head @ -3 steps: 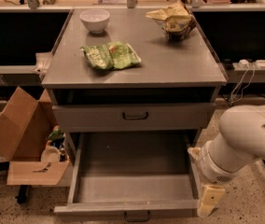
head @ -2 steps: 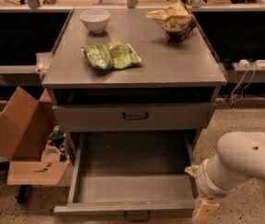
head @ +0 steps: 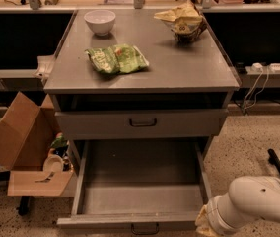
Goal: Close middle drawer
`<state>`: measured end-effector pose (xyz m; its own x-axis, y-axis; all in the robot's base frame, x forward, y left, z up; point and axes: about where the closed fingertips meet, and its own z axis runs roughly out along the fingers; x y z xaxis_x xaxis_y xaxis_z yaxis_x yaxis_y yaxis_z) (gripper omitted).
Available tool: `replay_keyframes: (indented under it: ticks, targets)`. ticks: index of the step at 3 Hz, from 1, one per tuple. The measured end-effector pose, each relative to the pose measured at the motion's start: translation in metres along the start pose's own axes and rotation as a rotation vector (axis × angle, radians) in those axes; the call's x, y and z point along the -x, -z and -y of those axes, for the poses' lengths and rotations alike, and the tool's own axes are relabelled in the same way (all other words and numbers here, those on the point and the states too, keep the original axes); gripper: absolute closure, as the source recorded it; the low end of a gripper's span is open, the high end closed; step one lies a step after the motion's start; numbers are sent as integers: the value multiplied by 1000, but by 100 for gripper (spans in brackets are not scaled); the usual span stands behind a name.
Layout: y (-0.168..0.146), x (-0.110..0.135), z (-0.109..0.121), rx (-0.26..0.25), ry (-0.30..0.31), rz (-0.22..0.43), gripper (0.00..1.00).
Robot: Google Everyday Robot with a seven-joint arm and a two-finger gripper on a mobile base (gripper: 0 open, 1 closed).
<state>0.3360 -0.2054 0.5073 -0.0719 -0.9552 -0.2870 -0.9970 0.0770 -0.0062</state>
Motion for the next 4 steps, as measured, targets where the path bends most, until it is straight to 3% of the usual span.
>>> replay_keyframes:
  ticks: [1, 2, 3, 4]
  targets:
    - [-50, -20, -17, 14, -23, 6, 93]
    - [-94, -29, -25, 42, -37, 28, 100]
    - [-111, -29, -20, 36, -35, 44, 100]
    - [-111, -28, -1, -20, -74, 53, 74]
